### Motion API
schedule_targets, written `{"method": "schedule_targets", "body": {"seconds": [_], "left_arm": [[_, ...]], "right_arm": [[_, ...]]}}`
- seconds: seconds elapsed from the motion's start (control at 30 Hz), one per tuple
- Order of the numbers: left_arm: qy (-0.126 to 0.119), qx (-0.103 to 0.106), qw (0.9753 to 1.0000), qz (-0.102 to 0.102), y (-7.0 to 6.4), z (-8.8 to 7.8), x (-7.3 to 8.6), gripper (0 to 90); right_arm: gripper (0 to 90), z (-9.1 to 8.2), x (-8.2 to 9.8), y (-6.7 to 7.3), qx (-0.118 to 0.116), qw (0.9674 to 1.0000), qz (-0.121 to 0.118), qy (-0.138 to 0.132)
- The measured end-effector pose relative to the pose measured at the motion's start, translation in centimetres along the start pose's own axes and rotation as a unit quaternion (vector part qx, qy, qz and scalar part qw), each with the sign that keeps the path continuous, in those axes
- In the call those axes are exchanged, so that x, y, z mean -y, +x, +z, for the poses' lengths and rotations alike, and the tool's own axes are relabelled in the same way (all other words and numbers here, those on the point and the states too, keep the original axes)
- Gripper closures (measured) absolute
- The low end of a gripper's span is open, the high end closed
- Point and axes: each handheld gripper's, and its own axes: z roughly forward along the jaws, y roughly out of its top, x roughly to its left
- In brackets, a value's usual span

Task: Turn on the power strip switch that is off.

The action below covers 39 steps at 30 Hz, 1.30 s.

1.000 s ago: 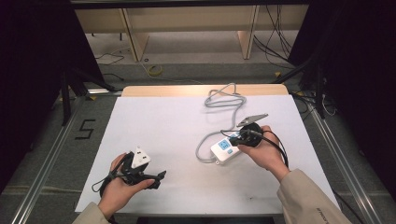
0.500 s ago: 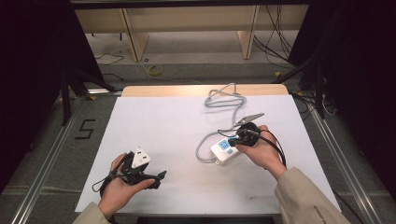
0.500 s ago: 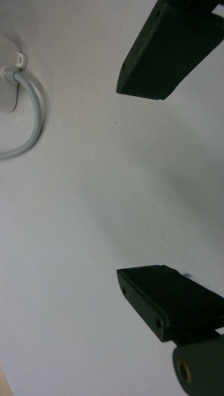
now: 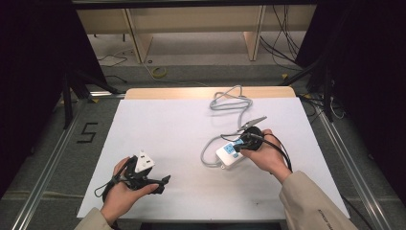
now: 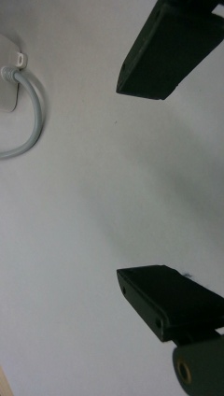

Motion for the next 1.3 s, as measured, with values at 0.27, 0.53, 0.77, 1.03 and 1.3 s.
{"method": "schedule_targets", "body": {"seconds": [0.27,0.53,0.77,1.03,1.3], "left_arm": [[0.002,0.001,1.0000,0.002,0.0,0.0,0.0,9.7],[0.000,0.000,1.0000,0.002,0.0,0.0,0.0,9.7],[0.001,0.001,1.0000,0.003,0.0,0.0,0.0,9.7],[0.002,0.001,1.0000,0.003,0.0,0.0,0.0,9.7],[0.000,0.001,1.0000,0.002,0.0,0.0,0.0,9.7]], "right_arm": [[90.0,0.5,0.0,0.0,0.000,0.9999,-0.003,0.015],[90.0,0.8,0.0,0.1,0.000,0.9997,-0.006,0.025],[90.0,1.0,0.0,0.2,0.004,0.9995,-0.010,0.031],[90.0,1.3,-0.1,0.3,0.004,0.9993,-0.013,0.036],[90.0,1.5,-0.1,0.5,0.012,0.9988,-0.020,0.044]]}}
